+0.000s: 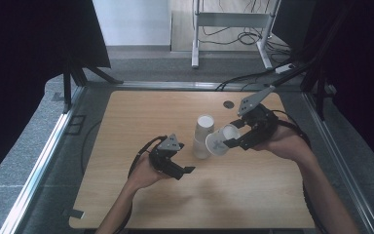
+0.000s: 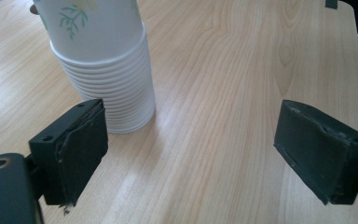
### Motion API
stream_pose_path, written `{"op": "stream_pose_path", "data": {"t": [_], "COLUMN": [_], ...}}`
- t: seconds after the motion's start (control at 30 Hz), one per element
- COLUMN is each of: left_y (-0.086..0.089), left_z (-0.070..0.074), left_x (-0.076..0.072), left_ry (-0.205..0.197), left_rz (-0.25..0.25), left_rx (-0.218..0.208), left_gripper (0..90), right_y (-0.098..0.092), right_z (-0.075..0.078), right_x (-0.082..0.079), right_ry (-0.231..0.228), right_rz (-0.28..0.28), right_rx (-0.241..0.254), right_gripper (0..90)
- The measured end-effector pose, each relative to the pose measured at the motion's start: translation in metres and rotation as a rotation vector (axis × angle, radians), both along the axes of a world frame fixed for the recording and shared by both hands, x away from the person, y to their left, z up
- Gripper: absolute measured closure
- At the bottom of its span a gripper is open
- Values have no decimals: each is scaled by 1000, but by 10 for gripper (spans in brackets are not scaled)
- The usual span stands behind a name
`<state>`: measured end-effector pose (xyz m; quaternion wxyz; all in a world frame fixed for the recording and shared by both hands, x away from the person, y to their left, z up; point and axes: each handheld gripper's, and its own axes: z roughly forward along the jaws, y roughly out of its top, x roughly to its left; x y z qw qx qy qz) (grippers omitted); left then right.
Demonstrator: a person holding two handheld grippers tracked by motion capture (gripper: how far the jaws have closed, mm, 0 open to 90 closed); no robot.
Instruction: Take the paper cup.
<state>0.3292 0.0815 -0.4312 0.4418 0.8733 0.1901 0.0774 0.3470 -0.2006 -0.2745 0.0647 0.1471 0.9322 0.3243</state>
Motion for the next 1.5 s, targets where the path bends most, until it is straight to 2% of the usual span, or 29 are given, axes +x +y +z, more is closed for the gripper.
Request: {"op": "stream_pose_path", "data": {"t": [0.2, 0.4, 0.63, 0.97, 1.17, 1.5], "left_y": [3, 6, 9, 19, 18, 15], "left_z": [-1, -3, -7, -14, -24, -28], "left_x": [-8, -13, -20, -34, -38, -43], "left_ry": [-12, 4, 12, 0, 3, -6], "left_rz": [-19, -53, -86, -79, -81, -99], "left_rx": [2, -9, -13, -32, -12, 15], "left_gripper": [96, 68, 33, 38, 39, 55], "right_y": [-1, -2, 2, 6, 10, 8], "right_z": [-17, -28, -42, -68, -86, -115], "right_x": [-6, -14, -22, -29, -31, -39], "right_ry": [0, -8, -9, 4, 19, 30], "right_rz": [20, 37, 63, 84, 93, 89], "right_rx": [24, 66, 86, 110, 128, 172], "right_gripper": [360, 362, 361, 361, 361, 361]}}
